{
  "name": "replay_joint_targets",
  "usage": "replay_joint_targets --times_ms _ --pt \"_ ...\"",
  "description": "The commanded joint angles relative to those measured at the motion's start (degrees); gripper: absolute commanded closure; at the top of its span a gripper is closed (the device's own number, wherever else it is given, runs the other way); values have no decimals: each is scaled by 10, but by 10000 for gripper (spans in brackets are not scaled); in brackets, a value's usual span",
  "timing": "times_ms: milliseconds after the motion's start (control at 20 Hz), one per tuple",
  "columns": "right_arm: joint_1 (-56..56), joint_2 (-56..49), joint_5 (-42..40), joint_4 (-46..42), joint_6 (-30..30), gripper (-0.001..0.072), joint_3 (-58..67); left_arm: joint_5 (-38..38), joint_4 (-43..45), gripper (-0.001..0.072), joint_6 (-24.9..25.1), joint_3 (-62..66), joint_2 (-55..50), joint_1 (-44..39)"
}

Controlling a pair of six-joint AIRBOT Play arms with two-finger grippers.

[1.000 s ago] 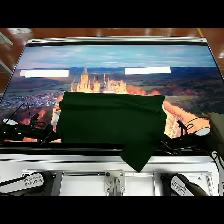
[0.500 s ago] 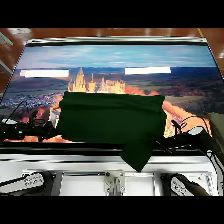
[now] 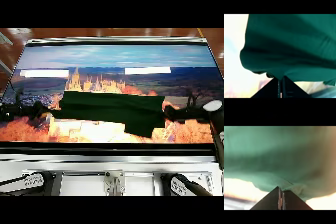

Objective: Fold the shirts.

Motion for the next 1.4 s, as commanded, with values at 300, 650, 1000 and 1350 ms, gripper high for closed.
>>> replay_joint_targets --times_ms 300,650,1000,1350 --pt "36 -193 -146 -8 61 649 182 38 -5 675 -99 281 -202 -116" --pt "43 -258 -166 -10 60 601 182 13 12 530 -170 302 -278 -121" --pt "-19 -209 -23 -164 10 12 204 -124 27 -13 -190 359 -265 -74" --pt "-28 -308 3 10 -12 12 204 -158 26 -13 -184 359 -229 -119"
